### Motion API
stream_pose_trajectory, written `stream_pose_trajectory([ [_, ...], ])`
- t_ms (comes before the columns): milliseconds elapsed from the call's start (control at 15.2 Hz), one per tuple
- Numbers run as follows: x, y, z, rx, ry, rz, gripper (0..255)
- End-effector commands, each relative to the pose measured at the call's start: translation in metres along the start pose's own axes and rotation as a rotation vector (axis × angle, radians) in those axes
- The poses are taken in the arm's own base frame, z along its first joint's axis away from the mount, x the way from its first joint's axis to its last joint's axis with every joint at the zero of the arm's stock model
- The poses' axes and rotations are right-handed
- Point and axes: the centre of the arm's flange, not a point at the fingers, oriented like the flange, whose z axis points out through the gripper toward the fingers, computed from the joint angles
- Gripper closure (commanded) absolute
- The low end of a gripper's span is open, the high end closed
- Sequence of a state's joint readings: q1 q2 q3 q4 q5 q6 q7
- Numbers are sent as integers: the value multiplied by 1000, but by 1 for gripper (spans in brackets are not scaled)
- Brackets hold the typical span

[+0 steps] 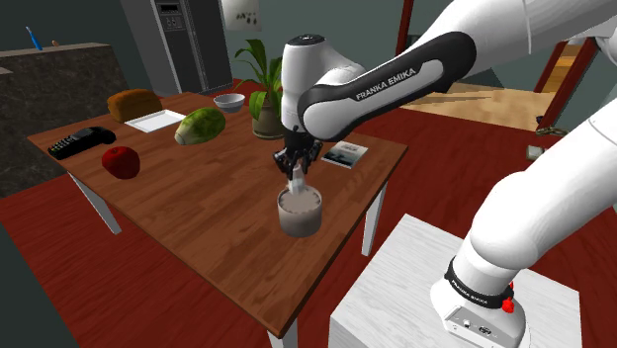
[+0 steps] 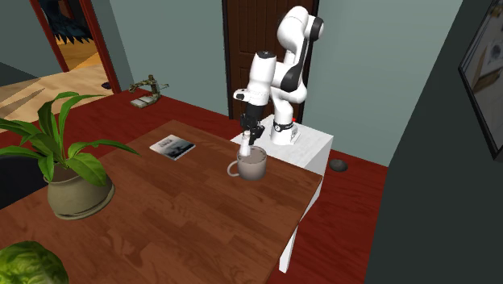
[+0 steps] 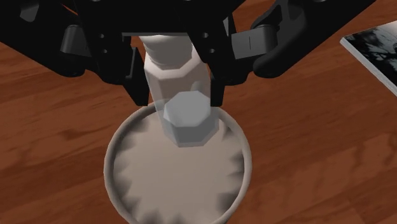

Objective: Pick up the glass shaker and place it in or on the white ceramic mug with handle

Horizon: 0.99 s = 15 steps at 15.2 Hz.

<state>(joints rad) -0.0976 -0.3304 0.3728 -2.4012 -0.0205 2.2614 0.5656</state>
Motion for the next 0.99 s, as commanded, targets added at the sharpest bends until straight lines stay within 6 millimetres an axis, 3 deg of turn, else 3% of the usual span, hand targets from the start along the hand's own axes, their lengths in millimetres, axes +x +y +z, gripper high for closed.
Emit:
stream_pose_trajectory([
  [0,-2,-1,10,0,1,0,255],
  [528,-2,-1,10,0,1,0,255],
  [594,-2,-1,11,0,1,0,0],
  [924,-2,-1,10,0,1,0,0],
])
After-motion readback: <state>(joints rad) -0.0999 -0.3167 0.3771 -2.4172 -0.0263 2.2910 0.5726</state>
